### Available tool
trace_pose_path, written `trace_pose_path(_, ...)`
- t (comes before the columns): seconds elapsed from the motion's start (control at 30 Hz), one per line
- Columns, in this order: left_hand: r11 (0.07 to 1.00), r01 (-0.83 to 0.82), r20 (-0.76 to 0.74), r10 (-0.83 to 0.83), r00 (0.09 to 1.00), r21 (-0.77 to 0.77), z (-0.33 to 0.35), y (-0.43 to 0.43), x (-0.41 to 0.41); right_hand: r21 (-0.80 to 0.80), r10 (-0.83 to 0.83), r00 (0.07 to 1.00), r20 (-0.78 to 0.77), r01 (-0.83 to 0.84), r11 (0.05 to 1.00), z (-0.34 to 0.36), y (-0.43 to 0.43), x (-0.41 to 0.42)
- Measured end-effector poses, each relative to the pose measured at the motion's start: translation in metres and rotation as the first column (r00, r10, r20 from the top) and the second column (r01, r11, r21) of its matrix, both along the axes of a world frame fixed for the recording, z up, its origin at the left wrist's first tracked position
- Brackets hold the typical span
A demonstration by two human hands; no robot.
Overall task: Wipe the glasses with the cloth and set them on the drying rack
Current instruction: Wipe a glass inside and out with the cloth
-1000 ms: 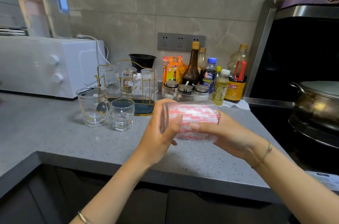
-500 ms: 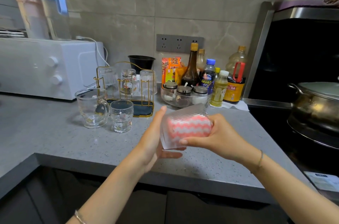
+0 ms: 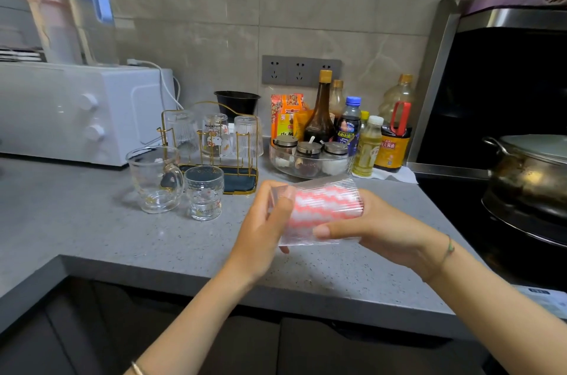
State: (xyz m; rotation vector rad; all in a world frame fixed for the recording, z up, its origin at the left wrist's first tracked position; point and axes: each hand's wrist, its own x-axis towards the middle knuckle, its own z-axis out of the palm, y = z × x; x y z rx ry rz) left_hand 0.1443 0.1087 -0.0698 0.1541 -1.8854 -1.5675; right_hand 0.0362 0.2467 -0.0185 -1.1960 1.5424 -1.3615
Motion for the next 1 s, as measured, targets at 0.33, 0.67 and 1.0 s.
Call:
trace_pose_path(0.33, 0.978, 0.137, 0.072, -0.127, 0.989, -0.160, 0.005, -0.001, 0.002, -0.048, 0.004, 0.991, 0.132, 0.003, 0.999, 0.000, 0.005, -0.009)
trace_pose_path(0.67, 0.855, 0.189, 0.136, -0.287, 0.948, 0.483, 0.011, 0.006, -0.002, -0.008, -0.166, 0.971, -0.174, 0.167, 0.986, 0.006, 0.003, -0.001)
trace_pose_path(1.0, 0.998, 0.069, -0.045, -0.070, 0.997, -0.008, 0.005, -0.003, -0.002, 0.014, -0.062, 0.996, -0.066, 0.063, 0.998, 0.014, 0.004, -0.012)
